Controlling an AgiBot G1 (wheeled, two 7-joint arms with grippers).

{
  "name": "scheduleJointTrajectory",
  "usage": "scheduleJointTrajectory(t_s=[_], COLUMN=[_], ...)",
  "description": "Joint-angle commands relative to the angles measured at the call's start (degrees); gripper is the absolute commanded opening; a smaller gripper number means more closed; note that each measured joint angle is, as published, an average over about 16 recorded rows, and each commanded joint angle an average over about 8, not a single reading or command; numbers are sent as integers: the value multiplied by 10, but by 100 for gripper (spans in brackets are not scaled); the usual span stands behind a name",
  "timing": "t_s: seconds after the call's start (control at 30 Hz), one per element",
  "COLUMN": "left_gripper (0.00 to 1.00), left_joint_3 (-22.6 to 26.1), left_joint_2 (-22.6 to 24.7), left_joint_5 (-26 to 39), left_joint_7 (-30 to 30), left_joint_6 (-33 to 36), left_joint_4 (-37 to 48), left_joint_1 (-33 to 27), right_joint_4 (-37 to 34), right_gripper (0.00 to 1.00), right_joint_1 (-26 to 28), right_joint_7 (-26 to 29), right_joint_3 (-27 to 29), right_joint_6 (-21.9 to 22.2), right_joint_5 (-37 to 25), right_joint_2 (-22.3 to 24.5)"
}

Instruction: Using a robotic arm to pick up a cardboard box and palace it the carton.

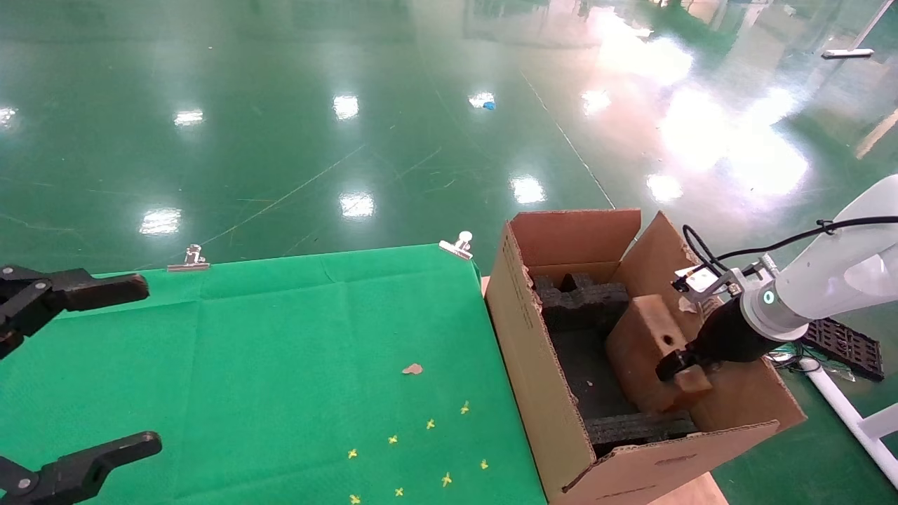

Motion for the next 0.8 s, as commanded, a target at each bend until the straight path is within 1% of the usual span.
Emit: scheduleJointTrajectory(t_s=[0.03,0.23,0.37,0.5,0.8], left_gripper=[100,100,100,100,100], left_joint_3=[0,0,0,1,1], left_joint_2=[0,0,0,0,0], left_joint_5=[0,0,0,0,-1], left_joint_7=[0,0,0,0,0], left_joint_6=[0,0,0,0,0], left_joint_4=[0,0,0,0,0], left_joint_1=[0,0,0,0,0], right_joint_4=[-5,-15,-17,-15,10], right_gripper=[100,100,100,100,100], right_joint_1=[1,5,26,67,191], right_joint_7=[-2,-12,-25,-43,-95], right_joint_3=[0,1,2,3,17], right_joint_6=[-1,-6,-16,-33,-65], right_joint_5=[0,1,2,0,11], right_joint_2=[-3,-9,-11,-10,5])
